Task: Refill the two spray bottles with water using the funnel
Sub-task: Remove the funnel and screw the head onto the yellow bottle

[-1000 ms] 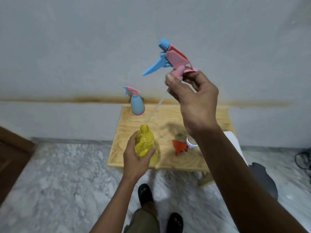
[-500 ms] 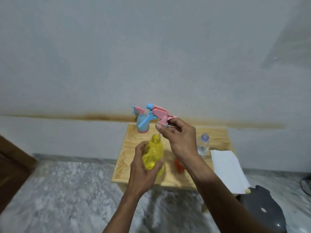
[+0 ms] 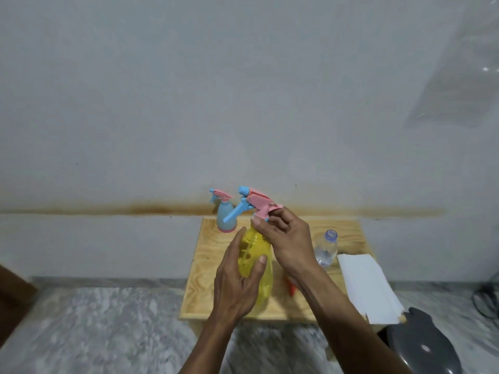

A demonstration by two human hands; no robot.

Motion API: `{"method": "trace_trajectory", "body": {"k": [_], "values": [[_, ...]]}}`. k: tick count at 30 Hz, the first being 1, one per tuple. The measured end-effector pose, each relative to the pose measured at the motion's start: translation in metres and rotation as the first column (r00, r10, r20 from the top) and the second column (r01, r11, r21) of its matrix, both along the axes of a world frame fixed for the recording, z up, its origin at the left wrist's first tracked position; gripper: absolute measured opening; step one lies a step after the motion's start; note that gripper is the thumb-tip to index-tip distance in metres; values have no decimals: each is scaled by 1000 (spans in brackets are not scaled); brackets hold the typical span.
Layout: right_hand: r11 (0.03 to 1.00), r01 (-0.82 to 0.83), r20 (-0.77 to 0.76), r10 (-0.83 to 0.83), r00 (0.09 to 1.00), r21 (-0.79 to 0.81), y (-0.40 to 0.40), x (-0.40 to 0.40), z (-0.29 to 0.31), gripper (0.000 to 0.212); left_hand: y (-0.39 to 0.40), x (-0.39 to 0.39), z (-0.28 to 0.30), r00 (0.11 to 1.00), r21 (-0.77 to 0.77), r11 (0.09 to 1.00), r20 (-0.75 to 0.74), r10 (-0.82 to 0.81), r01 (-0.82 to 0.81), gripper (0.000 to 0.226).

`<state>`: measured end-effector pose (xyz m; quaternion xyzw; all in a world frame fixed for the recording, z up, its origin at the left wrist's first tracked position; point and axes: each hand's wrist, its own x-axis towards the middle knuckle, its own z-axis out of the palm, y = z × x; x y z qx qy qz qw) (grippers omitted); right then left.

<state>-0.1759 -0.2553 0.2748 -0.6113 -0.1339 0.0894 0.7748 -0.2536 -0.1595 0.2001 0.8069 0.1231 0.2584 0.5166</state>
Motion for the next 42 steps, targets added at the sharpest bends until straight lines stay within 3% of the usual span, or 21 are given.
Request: {"method": "trace_trajectory", "body": {"k": [6, 10, 13, 19, 23, 27, 32, 42], "values": [[998, 57, -23, -56, 998, 7, -3, -7, -7, 20, -4, -4, 7, 1000, -50, 999, 17, -15, 16, 54], [996, 73, -133, -67, 989, 43, -4, 0, -8, 12, -10, 2, 10, 997, -149, 989, 75, 16, -5, 55], [995, 86, -148, -77, 986, 55, -3, 5, -6, 18, -12, 7, 12, 997, -204, 979, 78, 30, -14, 52], [997, 75, -78, -74, 994, 6, 0, 10, -3, 11, -14, 17, 17, 996, -225, 974, 78, 34, -16, 51], [992, 101, -157, -88, 984, 79, 6, 9, -3, 23, -12, 15, 20, 995, -224, 974, 92, 46, -24, 47], [993, 87, -176, -72, 982, 76, 16, 5, -5, 16, -4, 16, 20, 994, -227, 973, 95, 54, -31, 47], [986, 102, -251, -67, 966, 131, 25, 0, -1, 25, 4, 13, 18, 991, -234, 972, 119, 62, -32, 48], [981, 140, -238, -105, 965, 132, 34, -4, 1, 18, 8, 16, 18, 990, -254, 967, 122, 67, -34, 48]]}}
